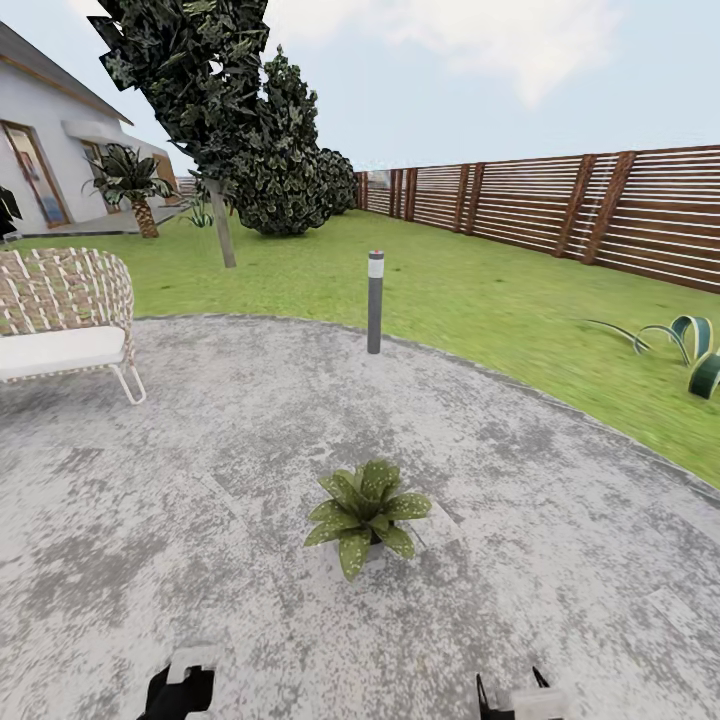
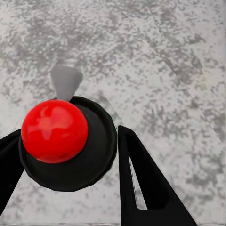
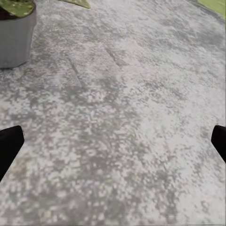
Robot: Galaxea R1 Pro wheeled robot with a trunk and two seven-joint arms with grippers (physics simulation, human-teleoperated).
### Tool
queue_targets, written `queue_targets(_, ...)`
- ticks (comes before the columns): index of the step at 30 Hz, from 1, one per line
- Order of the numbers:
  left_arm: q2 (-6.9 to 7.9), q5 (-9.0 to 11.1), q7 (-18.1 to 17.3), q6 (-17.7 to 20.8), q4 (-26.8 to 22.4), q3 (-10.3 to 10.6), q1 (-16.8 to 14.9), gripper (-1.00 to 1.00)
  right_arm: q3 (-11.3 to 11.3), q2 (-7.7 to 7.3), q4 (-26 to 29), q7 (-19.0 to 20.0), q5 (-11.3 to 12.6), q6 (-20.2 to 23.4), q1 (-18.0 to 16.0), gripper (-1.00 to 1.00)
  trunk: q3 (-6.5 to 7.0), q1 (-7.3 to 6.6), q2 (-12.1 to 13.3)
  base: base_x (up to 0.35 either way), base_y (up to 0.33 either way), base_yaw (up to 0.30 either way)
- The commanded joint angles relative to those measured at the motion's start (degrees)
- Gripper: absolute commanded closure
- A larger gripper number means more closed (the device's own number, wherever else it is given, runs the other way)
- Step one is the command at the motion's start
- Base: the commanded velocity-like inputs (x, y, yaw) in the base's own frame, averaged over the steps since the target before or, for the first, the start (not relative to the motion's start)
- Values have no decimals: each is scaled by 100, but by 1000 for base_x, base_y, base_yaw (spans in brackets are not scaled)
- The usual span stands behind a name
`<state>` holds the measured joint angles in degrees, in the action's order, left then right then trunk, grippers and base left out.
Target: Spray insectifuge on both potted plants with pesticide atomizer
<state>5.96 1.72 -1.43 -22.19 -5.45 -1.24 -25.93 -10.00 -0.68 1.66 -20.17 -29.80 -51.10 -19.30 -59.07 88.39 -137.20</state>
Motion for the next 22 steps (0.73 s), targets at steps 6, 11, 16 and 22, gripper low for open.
queue_targets(6,-7,16,-15,-127,17,-7,35,100,-40,48,-8,-31,-61,4,5,-100,-5,-1,-2,0,0,0)
queue_targets(11,-2,15,-15,-128,17,-7,33,100,-41,50,-10,-31,-61,4,5,-100,-5,-1,-2,0,0,0)
queue_targets(16,10,11,-15,-131,12,-7,34,100,-43,51,-10,-31,-61,4,5,-100,-5,-1,-2,0,0,0)
queue_targets(22,30,-18,-16,-137,12,1,59,100,-41,51,-8,-31,-61,4,5,-100,-5,-1,-2,0,0,0)
